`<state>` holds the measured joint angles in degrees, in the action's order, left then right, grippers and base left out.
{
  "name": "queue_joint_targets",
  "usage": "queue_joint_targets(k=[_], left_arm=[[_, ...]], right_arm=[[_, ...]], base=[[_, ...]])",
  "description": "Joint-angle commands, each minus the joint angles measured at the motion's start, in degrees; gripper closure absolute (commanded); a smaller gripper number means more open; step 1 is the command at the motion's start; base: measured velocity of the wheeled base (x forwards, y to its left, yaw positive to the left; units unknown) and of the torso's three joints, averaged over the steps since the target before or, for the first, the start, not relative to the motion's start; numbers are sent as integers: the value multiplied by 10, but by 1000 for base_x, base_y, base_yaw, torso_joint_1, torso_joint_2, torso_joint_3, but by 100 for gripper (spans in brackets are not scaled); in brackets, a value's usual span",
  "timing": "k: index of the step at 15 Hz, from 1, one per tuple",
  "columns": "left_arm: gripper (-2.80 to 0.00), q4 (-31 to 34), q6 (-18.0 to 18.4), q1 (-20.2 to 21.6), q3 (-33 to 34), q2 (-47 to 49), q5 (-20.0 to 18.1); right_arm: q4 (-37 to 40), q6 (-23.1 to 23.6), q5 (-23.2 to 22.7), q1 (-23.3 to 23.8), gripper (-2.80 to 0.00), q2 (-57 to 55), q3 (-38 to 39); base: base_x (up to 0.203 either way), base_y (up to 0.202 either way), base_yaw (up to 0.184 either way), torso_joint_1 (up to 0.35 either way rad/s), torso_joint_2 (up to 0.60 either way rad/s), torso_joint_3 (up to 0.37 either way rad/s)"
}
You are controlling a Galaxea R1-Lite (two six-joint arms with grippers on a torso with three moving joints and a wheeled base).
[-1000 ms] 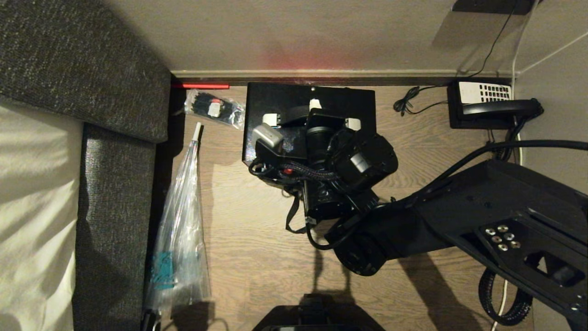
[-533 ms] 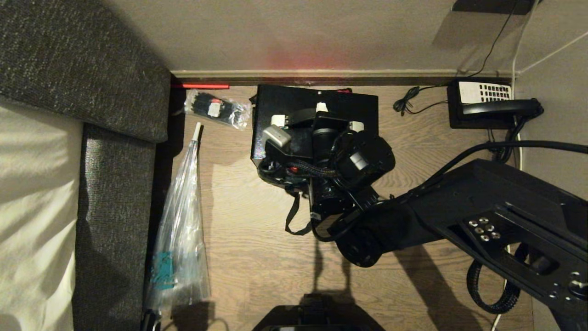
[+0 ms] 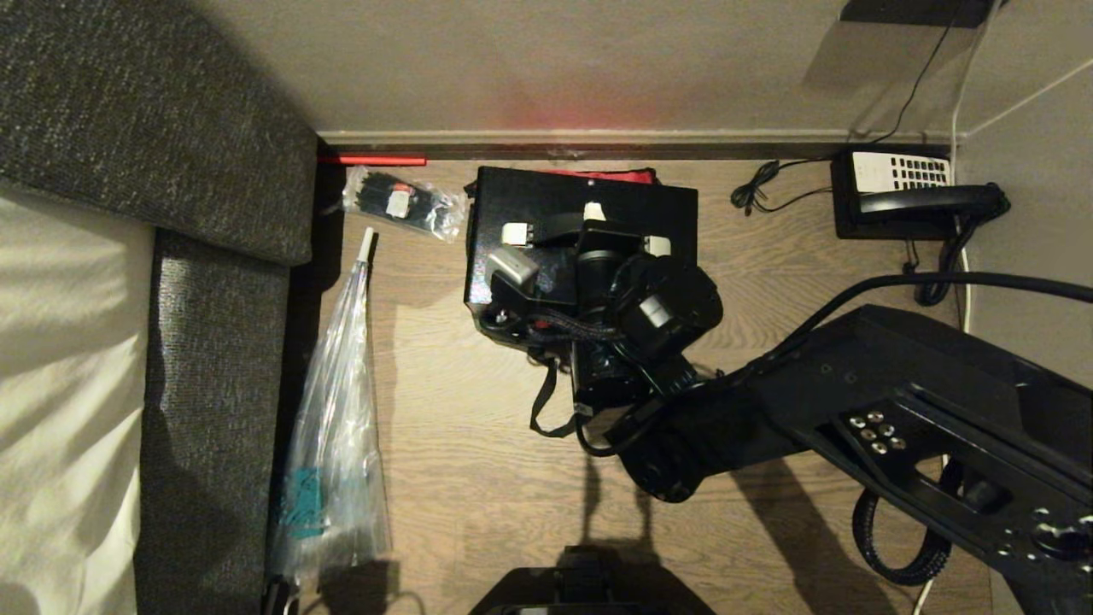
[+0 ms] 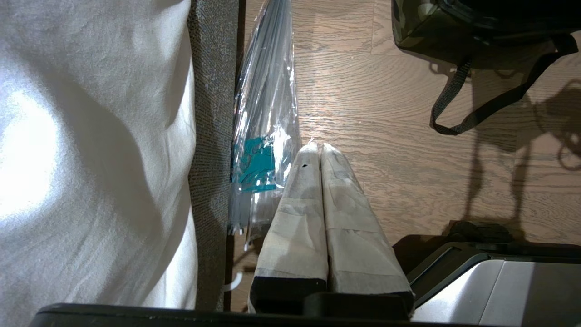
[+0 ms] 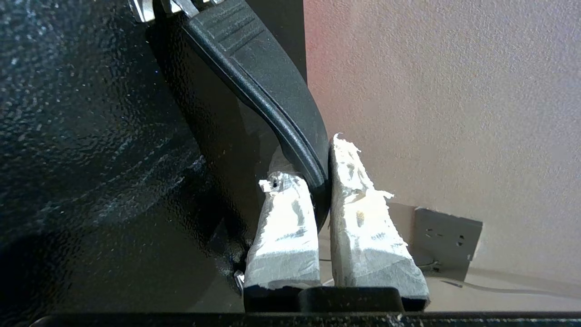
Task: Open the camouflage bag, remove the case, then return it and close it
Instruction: Place the black box back
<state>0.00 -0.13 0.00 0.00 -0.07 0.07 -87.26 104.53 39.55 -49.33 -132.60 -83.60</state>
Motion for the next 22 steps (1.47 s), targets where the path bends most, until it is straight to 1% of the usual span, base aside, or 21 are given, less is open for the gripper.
queue_joint_targets(k=[1, 10, 17, 22], left_arm=[[0, 0, 0, 0, 0, 1, 0], [0, 0, 0, 0, 0, 1, 0], [0, -1, 0, 0, 1, 1, 0], [0, -1, 0, 0, 1, 1, 0]], right_arm=[[-4, 4, 3, -1, 0, -9, 0], [-4, -2, 2, 2, 0, -48, -10], [-4, -3, -2, 18, 0, -86, -12], [-4, 1, -3, 19, 0, -117, -33]], base=[[0, 0, 0, 0, 0, 0], [0, 0, 0, 0, 0, 0], [0, 0, 0, 0, 0, 0], [0, 0, 0, 0, 0, 0]])
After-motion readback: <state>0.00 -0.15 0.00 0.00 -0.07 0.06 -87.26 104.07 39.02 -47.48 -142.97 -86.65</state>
